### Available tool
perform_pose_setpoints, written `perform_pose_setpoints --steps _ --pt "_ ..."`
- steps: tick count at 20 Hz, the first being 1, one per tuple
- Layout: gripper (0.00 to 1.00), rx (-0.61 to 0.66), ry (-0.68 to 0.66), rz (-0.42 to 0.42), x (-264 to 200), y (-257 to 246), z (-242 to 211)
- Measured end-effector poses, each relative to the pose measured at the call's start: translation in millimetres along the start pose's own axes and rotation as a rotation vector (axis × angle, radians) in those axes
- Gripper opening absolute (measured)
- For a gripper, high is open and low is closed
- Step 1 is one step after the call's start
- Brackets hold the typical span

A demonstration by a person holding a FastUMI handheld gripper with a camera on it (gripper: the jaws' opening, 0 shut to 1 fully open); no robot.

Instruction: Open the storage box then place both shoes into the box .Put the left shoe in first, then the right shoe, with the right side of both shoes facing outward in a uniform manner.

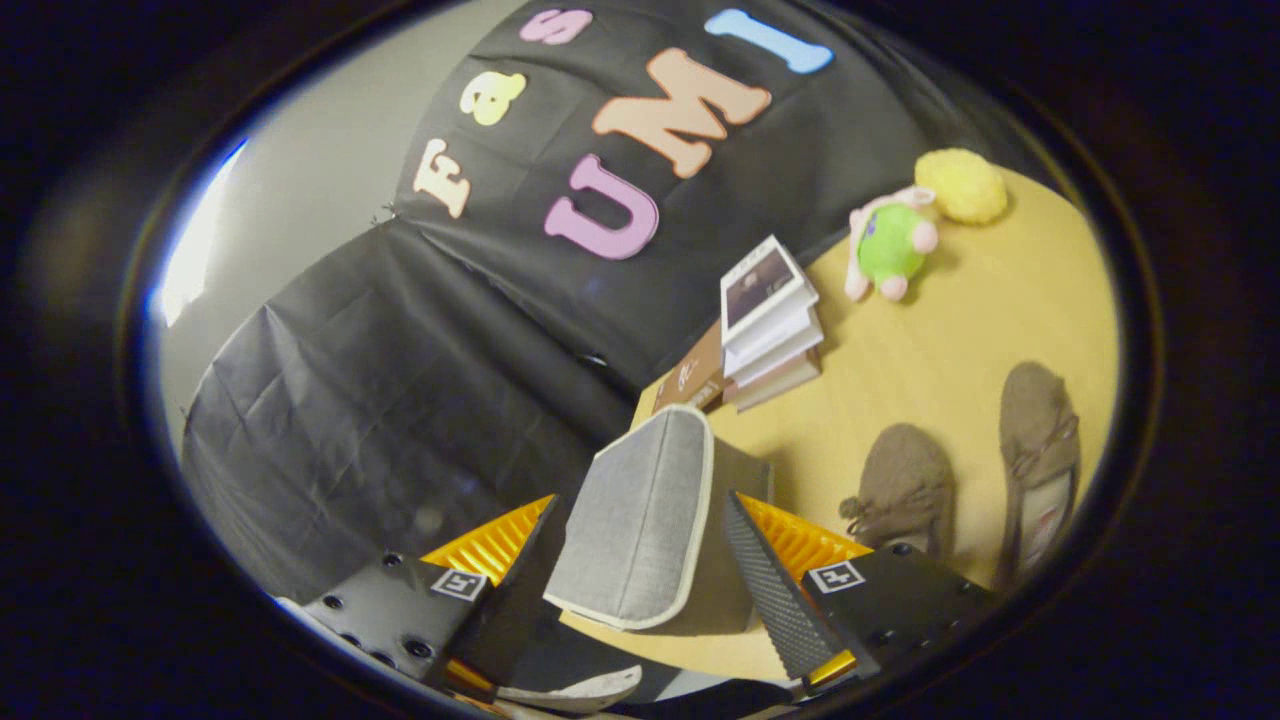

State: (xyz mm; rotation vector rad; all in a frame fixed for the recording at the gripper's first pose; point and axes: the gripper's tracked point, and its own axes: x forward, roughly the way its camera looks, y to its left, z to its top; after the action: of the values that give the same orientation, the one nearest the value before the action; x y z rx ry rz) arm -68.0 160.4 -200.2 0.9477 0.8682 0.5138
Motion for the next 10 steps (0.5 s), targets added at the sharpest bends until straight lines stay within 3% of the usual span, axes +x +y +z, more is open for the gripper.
perform_pose_setpoints --steps 10 --pt "0.98 0.324 0.24 0.091 33.5 -23.7 -70.8"
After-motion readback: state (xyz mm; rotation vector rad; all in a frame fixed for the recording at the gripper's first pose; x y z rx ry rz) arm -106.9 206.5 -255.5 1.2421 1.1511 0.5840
